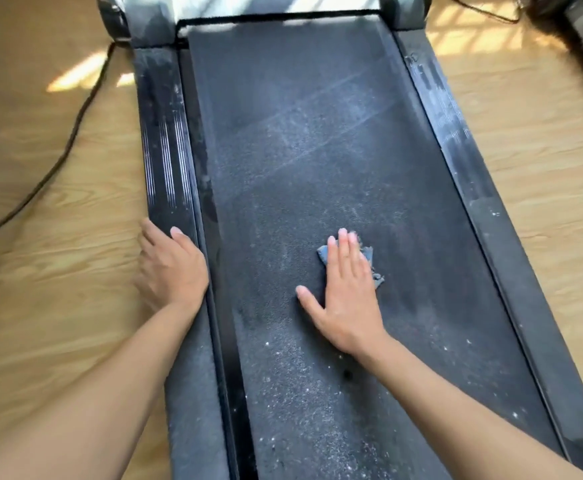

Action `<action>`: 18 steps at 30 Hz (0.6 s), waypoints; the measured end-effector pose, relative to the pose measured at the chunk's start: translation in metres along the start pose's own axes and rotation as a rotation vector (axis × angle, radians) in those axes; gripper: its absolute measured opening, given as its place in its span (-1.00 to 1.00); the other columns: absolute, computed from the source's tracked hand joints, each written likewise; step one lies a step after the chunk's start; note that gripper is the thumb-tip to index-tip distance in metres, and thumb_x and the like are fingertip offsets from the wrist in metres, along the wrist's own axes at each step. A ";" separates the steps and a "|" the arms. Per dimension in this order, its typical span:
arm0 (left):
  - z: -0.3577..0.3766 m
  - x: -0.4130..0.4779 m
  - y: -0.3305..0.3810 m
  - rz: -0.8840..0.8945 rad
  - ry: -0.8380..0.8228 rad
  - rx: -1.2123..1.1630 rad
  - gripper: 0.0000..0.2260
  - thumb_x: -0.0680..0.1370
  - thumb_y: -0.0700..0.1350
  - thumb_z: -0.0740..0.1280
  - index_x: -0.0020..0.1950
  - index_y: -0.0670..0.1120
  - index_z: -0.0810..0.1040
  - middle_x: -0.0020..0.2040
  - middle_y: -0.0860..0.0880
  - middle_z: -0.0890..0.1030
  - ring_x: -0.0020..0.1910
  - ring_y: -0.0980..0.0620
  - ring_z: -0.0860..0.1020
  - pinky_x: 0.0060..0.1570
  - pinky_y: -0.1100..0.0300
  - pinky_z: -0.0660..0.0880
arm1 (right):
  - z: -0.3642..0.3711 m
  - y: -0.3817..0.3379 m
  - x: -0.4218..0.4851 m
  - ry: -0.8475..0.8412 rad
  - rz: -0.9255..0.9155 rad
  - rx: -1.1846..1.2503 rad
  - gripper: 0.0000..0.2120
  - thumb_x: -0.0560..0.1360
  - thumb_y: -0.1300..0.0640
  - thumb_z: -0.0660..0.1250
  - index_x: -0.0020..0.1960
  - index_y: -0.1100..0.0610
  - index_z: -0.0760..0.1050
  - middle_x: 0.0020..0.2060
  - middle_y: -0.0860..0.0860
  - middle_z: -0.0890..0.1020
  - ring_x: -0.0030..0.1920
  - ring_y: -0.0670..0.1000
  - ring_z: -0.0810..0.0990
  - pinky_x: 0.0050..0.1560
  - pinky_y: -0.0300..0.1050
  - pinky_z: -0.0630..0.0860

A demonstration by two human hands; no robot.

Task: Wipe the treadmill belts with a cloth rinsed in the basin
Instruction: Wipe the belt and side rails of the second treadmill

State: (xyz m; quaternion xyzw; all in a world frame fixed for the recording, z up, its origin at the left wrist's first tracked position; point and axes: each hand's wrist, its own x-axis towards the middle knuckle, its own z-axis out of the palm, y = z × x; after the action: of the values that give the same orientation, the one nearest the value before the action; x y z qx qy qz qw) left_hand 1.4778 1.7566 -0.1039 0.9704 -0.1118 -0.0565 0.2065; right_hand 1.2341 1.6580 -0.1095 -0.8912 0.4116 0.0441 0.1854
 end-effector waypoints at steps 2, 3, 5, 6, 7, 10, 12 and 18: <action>0.001 0.001 -0.001 -0.013 -0.014 -0.027 -0.49 0.73 0.01 0.12 0.62 -0.23 0.21 0.45 -0.30 0.45 0.28 -0.39 0.52 0.13 -0.26 0.41 | 0.018 -0.054 -0.009 -0.100 -0.230 -0.065 -0.06 0.62 -0.40 0.00 0.70 0.20 -0.22 0.67 0.13 -0.30 0.64 0.06 -0.41 0.67 0.09 -0.21; 0.001 0.002 -0.001 -0.016 -0.021 -0.036 -0.48 0.73 0.02 0.12 0.62 -0.22 0.21 0.47 -0.29 0.44 0.30 -0.38 0.52 0.15 -0.26 0.41 | 0.027 -0.073 -0.018 -0.130 -0.349 -0.102 -0.07 0.63 -0.39 0.01 0.70 0.22 -0.20 0.67 0.14 -0.28 0.65 0.08 -0.40 0.67 0.11 -0.16; 0.003 0.002 -0.003 -0.006 -0.025 -0.046 -0.48 0.73 0.03 0.13 0.62 -0.21 0.23 0.48 -0.28 0.44 0.30 -0.38 0.52 0.15 -0.25 0.41 | 0.041 -0.090 -0.035 -0.162 -0.535 -0.185 -0.10 0.65 -0.35 0.04 0.70 0.24 -0.15 0.68 0.18 -0.21 0.67 0.10 -0.33 0.67 0.14 -0.08; 0.003 0.002 -0.005 0.003 -0.026 -0.048 -0.48 0.73 0.03 0.13 0.62 -0.21 0.23 0.47 -0.29 0.44 0.31 -0.38 0.52 0.16 -0.25 0.41 | 0.045 -0.089 -0.040 -0.165 -0.597 -0.229 -0.12 0.66 -0.34 0.04 0.70 0.24 -0.13 0.68 0.18 -0.19 0.67 0.10 -0.31 0.67 0.13 -0.06; 0.004 0.002 -0.008 0.013 -0.028 -0.052 -0.48 0.73 0.04 0.13 0.61 -0.21 0.23 0.47 -0.30 0.44 0.31 -0.39 0.51 0.17 -0.26 0.41 | 0.045 -0.083 -0.042 -0.156 -0.643 -0.261 -0.15 0.68 -0.33 0.03 0.70 0.23 -0.11 0.69 0.17 -0.16 0.68 0.09 -0.29 0.66 0.11 -0.04; 0.006 0.004 -0.014 0.036 -0.042 -0.061 -0.48 0.73 0.05 0.11 0.61 -0.20 0.22 0.49 -0.31 0.41 0.32 -0.44 0.48 0.21 -0.30 0.40 | 0.036 -0.057 -0.036 -0.123 -0.688 -0.293 -0.20 0.70 -0.30 0.03 0.71 0.18 -0.10 0.70 0.11 -0.13 0.69 0.04 -0.25 0.67 0.05 -0.06; 0.008 0.005 -0.017 0.037 -0.044 -0.057 -0.47 0.72 0.07 0.09 0.61 -0.19 0.20 0.49 -0.32 0.40 0.33 -0.45 0.46 0.24 -0.32 0.39 | 0.028 -0.030 -0.033 -0.090 -0.627 -0.285 -0.21 0.70 -0.30 0.03 0.71 0.16 -0.10 0.70 0.09 -0.11 0.69 0.03 -0.24 0.67 0.03 -0.07; 0.014 0.006 -0.018 0.034 0.022 -0.028 -0.43 0.66 0.14 0.01 0.56 -0.20 0.23 0.43 -0.36 0.43 0.30 -0.50 0.47 0.22 -0.39 0.38 | -0.012 0.097 -0.040 -0.028 -0.208 -0.261 -0.19 0.70 -0.35 -0.04 0.71 0.16 -0.14 0.70 0.07 -0.15 0.68 0.02 -0.25 0.67 0.10 -0.04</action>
State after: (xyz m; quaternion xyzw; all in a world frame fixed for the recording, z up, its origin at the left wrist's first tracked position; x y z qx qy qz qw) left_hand 1.4848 1.7654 -0.1246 0.9660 -0.1250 -0.0439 0.2220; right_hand 1.1338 1.6250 -0.1180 -0.9449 0.3051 0.0901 0.0775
